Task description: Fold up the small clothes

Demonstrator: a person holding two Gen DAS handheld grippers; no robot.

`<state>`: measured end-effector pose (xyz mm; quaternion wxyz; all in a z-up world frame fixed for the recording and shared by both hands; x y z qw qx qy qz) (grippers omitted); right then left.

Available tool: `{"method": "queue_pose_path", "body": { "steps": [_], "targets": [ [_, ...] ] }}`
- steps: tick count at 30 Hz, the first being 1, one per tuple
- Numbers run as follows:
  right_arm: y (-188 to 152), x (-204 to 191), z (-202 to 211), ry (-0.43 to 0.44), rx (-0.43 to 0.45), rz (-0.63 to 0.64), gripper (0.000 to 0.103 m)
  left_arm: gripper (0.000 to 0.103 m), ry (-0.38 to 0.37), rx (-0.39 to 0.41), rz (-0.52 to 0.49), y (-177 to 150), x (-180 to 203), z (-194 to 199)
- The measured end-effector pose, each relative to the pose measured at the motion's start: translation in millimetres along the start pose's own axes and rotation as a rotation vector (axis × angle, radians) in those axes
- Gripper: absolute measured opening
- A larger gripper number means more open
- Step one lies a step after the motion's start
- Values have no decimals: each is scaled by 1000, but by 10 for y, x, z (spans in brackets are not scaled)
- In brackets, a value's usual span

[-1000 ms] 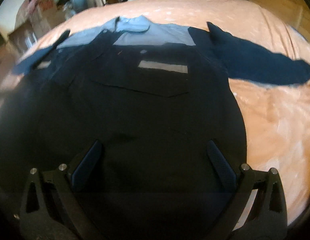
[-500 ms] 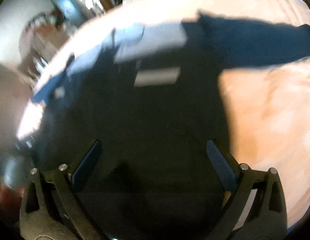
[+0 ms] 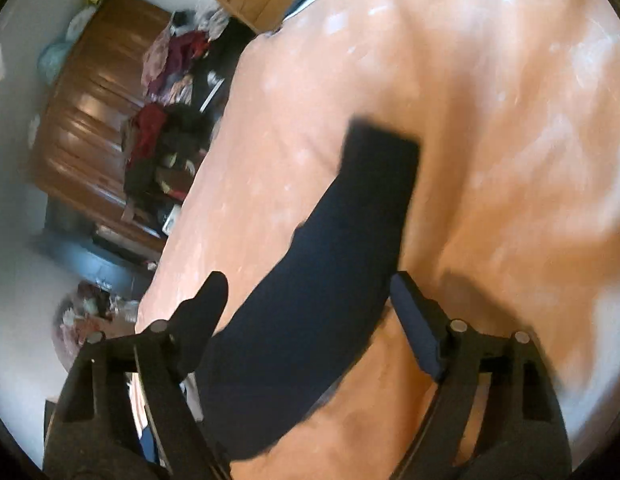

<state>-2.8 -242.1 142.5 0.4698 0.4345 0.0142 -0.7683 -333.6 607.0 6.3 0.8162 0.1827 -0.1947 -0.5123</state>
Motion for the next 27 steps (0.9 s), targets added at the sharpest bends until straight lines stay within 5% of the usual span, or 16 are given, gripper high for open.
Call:
{"method": "queue_pose_path", "body": {
  "steps": [5,15,19,24,27],
  "targets": [
    [248,154,-12,-42,26,2,74,103,17,4,-2,47,24,-59],
    [-122,-13,-748,-182,-4,117,71,103,23,17,0,56,25,-84],
    [-199,-161,-693,-206,36,163,14,103,16,25,1,56,18,-76],
    [-549,-837,-514,-115,89,304,11,103,9,26,-1,56,14,-65],
    [-1024,-1653,-492,21,72,415,10,103,1,26,-2,51,13,-49]
  ]
}}
Point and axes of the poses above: each gripper's, at about its wrist camera, not at the fingertips, and z roughly against the way its jaws point, x to its right, y to its top, the point moved 2 cm from there along -z, roughly the way its jaws point, and after that the axes turned 8 degrees about -y, right-handed, at the moved point
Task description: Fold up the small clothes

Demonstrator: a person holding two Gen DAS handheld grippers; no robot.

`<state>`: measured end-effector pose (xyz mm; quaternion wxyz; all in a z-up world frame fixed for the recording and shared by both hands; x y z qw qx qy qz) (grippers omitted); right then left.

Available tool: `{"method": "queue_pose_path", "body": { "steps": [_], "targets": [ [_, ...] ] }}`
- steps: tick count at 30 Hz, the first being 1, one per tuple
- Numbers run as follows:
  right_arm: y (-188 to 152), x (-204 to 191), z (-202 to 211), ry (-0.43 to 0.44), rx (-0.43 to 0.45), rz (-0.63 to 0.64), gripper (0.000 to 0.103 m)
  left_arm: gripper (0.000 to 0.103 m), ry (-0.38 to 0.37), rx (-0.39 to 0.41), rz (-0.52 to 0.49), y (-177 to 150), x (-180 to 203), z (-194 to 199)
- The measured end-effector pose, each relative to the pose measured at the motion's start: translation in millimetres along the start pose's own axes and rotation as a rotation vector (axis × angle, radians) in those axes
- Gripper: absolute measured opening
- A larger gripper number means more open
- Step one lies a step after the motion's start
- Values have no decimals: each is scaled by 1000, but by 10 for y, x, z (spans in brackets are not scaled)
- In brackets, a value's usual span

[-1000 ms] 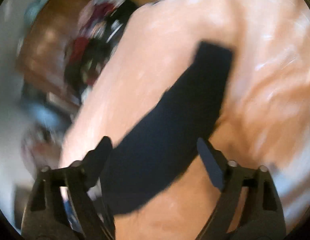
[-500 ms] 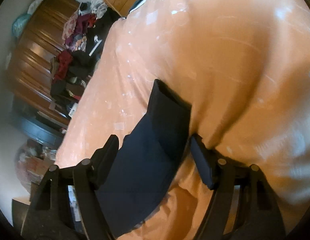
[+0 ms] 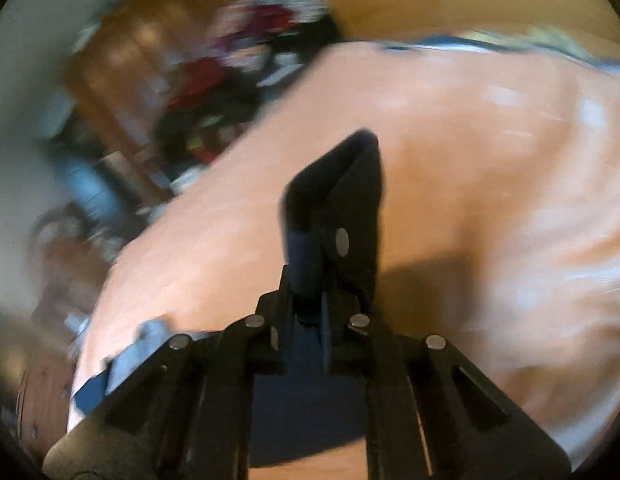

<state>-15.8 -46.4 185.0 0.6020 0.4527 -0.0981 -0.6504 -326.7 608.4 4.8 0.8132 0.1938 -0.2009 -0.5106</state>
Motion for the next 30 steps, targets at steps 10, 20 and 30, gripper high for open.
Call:
{"method": "queue_pose_path", "body": {
  "steps": [10,20,30],
  "targets": [
    [-1291,-2893,-1084,394,-230,122,10,97,-240,81,111,110,-114,489],
    [-2480,-4237,-2115,451,-506,227,18,97,-249,132,176,281,-531,786],
    [-2274,-3378,-1182,454,-329,251,70,97,-351,134,75,655,36,532]
  ]
}}
Point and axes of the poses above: each gripper's, at about its wrist camera, not at the fingertips, and z roughly against the way its jaws point, x to its right, y to its top, the point moved 2 cm from there along -z, roughly the way its jaws point, and after that the axes turned 8 degrees about -y, right-handed, at the moved point
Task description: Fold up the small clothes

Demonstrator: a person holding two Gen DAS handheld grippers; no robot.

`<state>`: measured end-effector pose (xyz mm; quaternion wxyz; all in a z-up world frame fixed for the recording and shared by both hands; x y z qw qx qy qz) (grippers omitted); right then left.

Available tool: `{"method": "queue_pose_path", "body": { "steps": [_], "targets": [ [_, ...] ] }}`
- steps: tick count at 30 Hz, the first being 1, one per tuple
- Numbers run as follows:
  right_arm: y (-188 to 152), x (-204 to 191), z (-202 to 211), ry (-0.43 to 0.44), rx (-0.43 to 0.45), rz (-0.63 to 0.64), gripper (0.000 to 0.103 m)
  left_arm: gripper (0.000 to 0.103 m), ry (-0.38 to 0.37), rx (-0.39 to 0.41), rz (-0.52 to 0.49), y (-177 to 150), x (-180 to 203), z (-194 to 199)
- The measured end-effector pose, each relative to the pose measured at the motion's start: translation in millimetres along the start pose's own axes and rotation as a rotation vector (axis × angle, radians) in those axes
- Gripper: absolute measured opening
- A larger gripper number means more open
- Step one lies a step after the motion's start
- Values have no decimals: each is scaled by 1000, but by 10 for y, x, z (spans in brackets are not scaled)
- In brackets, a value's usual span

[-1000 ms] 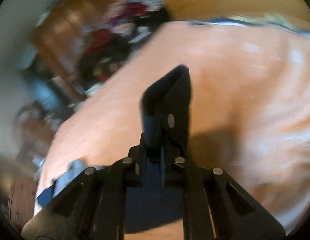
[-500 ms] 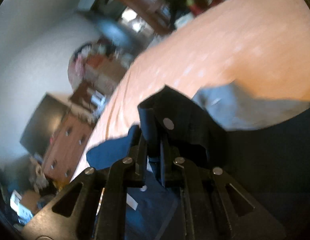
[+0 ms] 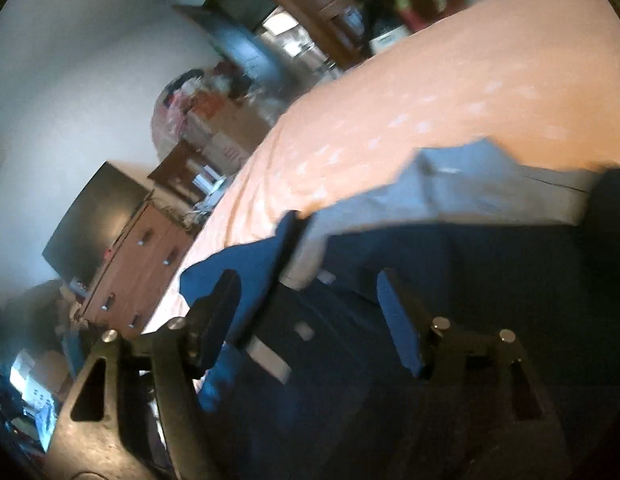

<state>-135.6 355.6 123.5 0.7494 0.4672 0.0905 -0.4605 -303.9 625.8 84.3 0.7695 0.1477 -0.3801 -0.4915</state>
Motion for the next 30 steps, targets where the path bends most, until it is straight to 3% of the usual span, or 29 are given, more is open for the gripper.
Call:
{"method": "queue_pose_path", "body": {
  "steps": [3,7,9,10,13,17,20,21,22,23,26,30],
  "targets": [
    [-389,461,355,-81,-14,-48,70,94,-51,-17,3,138,114,-309],
    [-854,1043,702,-160,-24,-144,70,75,-74,-67,34,311,161,-791],
    [-1050,1277,796,-168,-26,-216,64,70,-76,-79,27,416,218,-1014],
    [-1120,1390,867,-130,-3,-253,56,69,-67,-78,20,442,233,-1061],
    [-1140,1461,850,-90,32,-267,52,68,9,-90,15,559,205,-1308],
    [-1086,1363,712,-118,11,-176,64,67,24,-103,67,582,99,-1522],
    [-1083,1371,716,-93,14,-170,65,63,34,-80,76,608,90,-1586],
    [-1086,1380,712,-82,15,-177,65,46,42,-73,73,628,96,-1618],
    [-1086,1388,707,-76,16,-182,65,20,42,-72,68,641,98,-1648],
    [-1077,1384,697,-75,16,-182,65,9,48,-72,68,656,96,-1682],
    [-1104,1411,680,-70,17,-178,66,6,34,-52,81,712,76,-1687],
    [-1135,1511,736,-50,19,-180,67,5,71,62,35,771,96,-1322]
  ]
}}
Point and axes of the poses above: each gripper's, at about its wrist camera, not at the fingertips, and z roughly against the way its jaws point, x to its right, y to its top, the point moved 2 cm from there along -z, roughly the way its jaws point, and after that the axes turned 8 degrees about -y, right-handed, at the moved point
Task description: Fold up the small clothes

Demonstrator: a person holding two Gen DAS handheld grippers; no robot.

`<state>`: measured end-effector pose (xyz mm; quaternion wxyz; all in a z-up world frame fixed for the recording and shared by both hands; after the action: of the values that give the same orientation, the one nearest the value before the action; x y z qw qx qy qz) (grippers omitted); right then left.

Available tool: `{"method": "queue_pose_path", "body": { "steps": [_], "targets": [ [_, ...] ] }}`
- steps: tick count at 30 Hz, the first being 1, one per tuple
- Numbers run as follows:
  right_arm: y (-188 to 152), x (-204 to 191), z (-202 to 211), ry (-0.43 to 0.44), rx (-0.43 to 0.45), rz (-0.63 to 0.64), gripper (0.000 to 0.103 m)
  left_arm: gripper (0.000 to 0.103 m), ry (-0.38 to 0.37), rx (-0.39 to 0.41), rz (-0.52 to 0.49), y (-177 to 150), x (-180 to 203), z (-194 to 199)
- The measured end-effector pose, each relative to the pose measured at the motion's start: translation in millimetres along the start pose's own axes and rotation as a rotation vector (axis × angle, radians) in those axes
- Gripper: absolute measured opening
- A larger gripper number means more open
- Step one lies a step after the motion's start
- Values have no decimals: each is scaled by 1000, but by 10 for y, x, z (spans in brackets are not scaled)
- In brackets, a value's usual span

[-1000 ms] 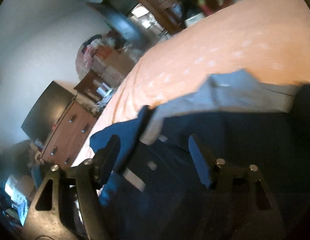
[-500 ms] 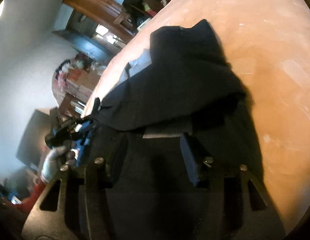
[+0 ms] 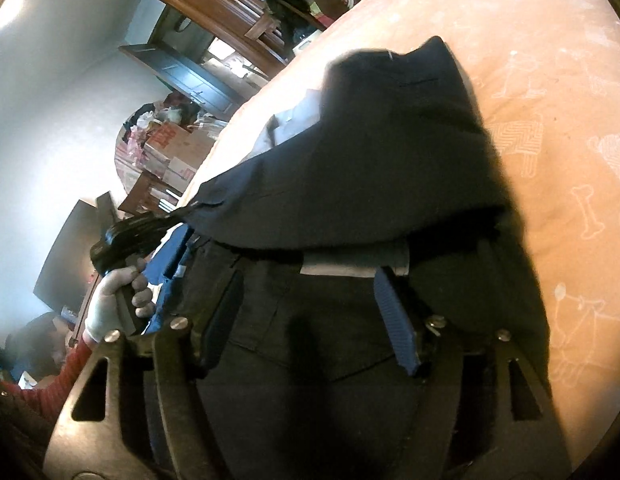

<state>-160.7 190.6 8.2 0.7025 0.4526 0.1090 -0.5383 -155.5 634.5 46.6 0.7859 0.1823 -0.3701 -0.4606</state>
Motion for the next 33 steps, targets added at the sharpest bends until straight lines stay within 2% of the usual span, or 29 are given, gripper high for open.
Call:
{"method": "queue_pose_path", "body": {
  "steps": [2,5,7,8,10,12,14,15,16,18,19,20,21,22,24,25,26,27,28,29,31,33],
  "targets": [
    [2,6,-6,7,0,1,68,5,48,48,21,32,-148,180],
    [4,-1,-10,7,0,4,68,5,130,-5,45,-51,-426,90],
    [13,-21,-4,-8,-1,2,68,5,126,-67,54,-178,-530,-64],
    [23,-46,11,-27,-4,-1,69,5,120,-62,52,-201,-539,-67],
    [87,-134,112,-21,7,-1,70,10,93,-58,54,-203,-517,-32],
    [208,-149,223,14,60,-32,70,20,74,-62,54,-213,-512,9],
    [373,-44,221,45,83,-101,71,24,53,-71,53,-251,-519,54],
    [437,51,151,32,75,-133,71,27,44,-72,57,-266,-524,96],
    [482,190,19,-17,45,-153,68,27,32,-74,67,-279,-528,142],
    [485,440,-188,-109,-19,-178,32,27,-7,-66,91,-297,-552,303],
    [489,542,-191,-127,-19,-222,13,30,-13,-52,94,-300,-537,408],
    [503,613,-164,-107,-14,-274,11,33,-19,-27,103,-301,-591,566],
    [504,628,-129,-95,-5,-282,12,42,-22,8,122,-298,-704,770],
    [491,597,-102,-101,4,-265,15,51,-15,44,151,-298,-870,977],
    [469,467,-32,-130,11,-223,29,60,44,114,233,-342,-1353,1402],
    [459,366,20,-146,19,-191,46,62,89,137,275,-382,-1620,1582],
    [444,266,73,-158,29,-164,69,62,134,148,327,-429,-1898,1730],
    [426,167,121,-164,42,-141,80,62,181,156,406,-502,-2264,1896],
    [391,36,186,-169,61,-118,95,62,193,157,441,-537,-2446,1962],
    [344,-79,217,-167,70,-101,96,61,192,156,472,-569,-2637,2015],
    [245,-235,164,-164,44,-73,96,61,130,171,509,-551,-2890,2041],
    [140,-376,10,-174,4,-37,96,67,130,162,490,-424,-2982,1969]
  ]
}}
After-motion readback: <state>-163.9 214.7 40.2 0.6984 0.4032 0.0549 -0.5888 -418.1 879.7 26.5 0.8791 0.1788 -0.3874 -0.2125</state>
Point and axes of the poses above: each gripper's, at about its wrist camera, not at the fingertips, and z roughly against the way its jaws point, x to its right, y to its top, the point moved 2 cm from there along -z, roughly the way its jaws point, and after that the axes turned 8 degrees about -y, right-handed, at the moved point
